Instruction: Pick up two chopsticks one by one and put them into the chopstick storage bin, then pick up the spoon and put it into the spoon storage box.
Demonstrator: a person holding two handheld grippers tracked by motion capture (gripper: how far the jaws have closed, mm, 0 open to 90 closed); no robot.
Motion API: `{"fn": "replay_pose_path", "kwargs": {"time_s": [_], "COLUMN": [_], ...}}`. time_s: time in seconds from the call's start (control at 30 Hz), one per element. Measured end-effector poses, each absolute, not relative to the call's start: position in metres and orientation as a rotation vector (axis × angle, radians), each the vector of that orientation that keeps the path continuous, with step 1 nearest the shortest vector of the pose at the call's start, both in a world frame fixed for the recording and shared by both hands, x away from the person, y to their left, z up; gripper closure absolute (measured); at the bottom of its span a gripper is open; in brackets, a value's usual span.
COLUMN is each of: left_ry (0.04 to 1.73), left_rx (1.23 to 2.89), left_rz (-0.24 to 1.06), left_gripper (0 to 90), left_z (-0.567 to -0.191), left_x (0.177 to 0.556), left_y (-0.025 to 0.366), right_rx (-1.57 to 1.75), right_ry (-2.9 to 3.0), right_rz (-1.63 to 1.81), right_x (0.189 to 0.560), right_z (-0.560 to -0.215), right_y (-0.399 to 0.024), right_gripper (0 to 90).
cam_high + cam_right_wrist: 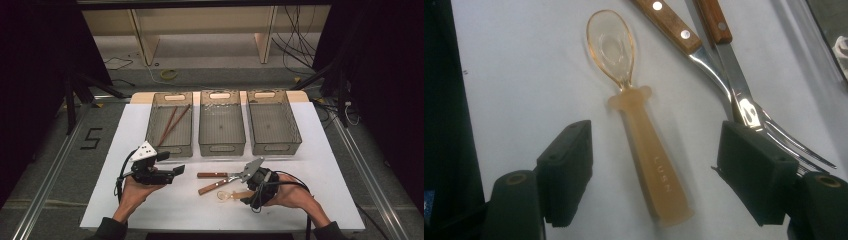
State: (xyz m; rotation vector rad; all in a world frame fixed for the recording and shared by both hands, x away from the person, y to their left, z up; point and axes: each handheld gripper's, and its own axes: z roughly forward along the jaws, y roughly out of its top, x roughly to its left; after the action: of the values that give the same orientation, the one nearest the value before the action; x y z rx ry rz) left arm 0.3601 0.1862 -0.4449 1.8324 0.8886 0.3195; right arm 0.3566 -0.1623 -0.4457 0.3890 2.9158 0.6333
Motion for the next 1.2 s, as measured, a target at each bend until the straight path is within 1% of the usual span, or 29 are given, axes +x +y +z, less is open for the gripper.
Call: {"fn": "replay_pose_path", "kwargs": {"time_s": [0.2, 0.63, 1.07, 1.2], "left_ry": [0.869, 0.847, 0.841, 0.846], "left_rx": [1.868, 1.869, 1.89, 1.883], "left_rz": [0.334, 0.318, 0.32, 0.323], "left_gripper": [18.7, 18.1, 17.9, 17.9], "left_z": [-0.449, -0.455, -0.461, -0.461], "left_x": [0.353, 0.341, 0.336, 0.336], "left_y": [0.181, 0.18, 0.18, 0.181], "right_rx": [0.395, 0.381, 0.366, 0.362], "right_ry": [2.936, 2.961, 2.994, 3.016], "right_rz": [0.605, 0.562, 0.495, 0.473], "right_x": [0.36, 0.365, 0.37, 0.37], "right_z": [-0.449, -0.454, -0.462, -0.463], "right_y": [-0.16, -0.156, -0.154, -0.152], "right_gripper": [33.1, 38.3, 50.5, 55.7]}}
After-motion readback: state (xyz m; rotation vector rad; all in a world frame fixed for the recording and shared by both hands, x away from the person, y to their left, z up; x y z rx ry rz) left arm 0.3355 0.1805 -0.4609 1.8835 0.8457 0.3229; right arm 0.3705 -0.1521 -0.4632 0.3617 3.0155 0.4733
